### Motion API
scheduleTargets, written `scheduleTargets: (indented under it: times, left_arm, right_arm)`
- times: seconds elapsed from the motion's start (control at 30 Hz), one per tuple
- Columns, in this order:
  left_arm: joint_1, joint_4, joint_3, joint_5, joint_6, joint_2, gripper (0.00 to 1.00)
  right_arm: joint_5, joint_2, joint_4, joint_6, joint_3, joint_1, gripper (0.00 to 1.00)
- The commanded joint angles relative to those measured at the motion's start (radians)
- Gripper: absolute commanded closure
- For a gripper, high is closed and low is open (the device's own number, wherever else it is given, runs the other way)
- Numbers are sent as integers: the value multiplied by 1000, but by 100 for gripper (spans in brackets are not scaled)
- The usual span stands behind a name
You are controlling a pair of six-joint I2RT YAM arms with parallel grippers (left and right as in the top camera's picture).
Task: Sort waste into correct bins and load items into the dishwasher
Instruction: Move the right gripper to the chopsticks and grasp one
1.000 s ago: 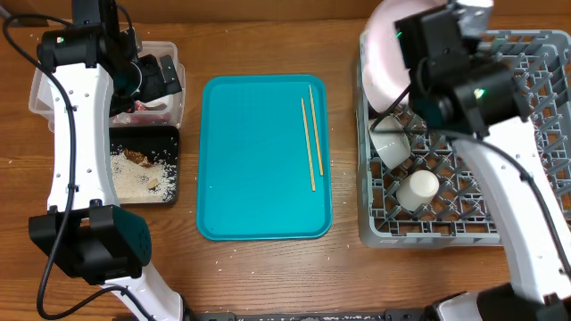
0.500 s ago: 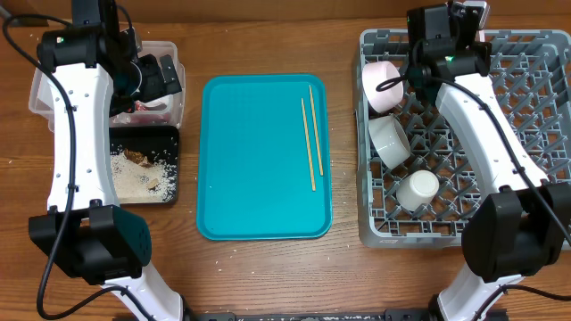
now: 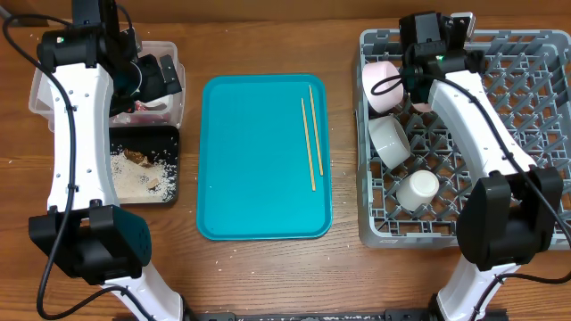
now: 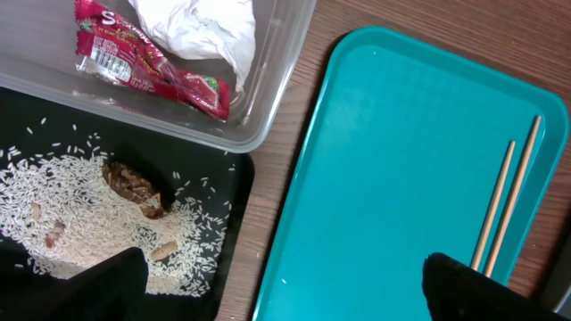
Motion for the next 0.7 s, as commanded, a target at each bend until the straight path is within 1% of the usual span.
scheduleTargets:
  times: [0.0,0.07,0.13,0.2,0.23,0.27,0.33,0.37,0.4,0.47,0.5,0.53,0.57,0.6,0.63,0.67]
  left_arm:
    - [4,1,14,4,12,-22,0]
    - [4,1,14,4,12,-22,0]
    - [4,1,14,4,12,-22,0]
    - [4,1,14,4,12,-22,0]
    - [4,1,14,4,12,-22,0]
    - [4,1,14,4,12,-22,0]
    - [4,1,14,4,12,-22,0]
    - [4,1,14,4,12,-22,0]
    - [4,1,14,4,12,-22,0]
    - [4,1,14,4,12,-22,0]
    - [4,1,14,4,12,-22,0]
    - [4,1,14,4,12,-22,0]
    - [4,1,14,4,12,-22,0]
    - [4,1,14,4,12,-22,0]
    - [4,1,14,4,12,-22,0]
    - [4,1,14,4,12,-22,0]
  right_arm:
    - [-11,-51,-38,30,40,8,0]
    - [-73,-79,-83,30,77,11,0]
    - [-229,-116,-166,29,137,13,0]
    - [-509,-157,-256,30,206,22,0]
    - [-622,-171,-274,30,219,26,0]
    - [-779,-188,-279,29,221,34,0]
    - [-999,-196,-276,29,220,53,0]
    - [-1053,-194,-271,30,218,68,0]
    - [-1105,-185,-249,32,203,105,4]
    - [-1088,-169,-217,70,171,168,6]
    - [-1047,-149,-197,114,142,226,9]
    - [-1035,-143,-192,128,133,239,12]
    - [-999,-124,-173,164,98,283,19]
    - [-976,-109,-163,184,74,310,24]
    - [-954,-93,-148,209,43,335,27]
    - [-944,-82,-136,224,21,352,28]
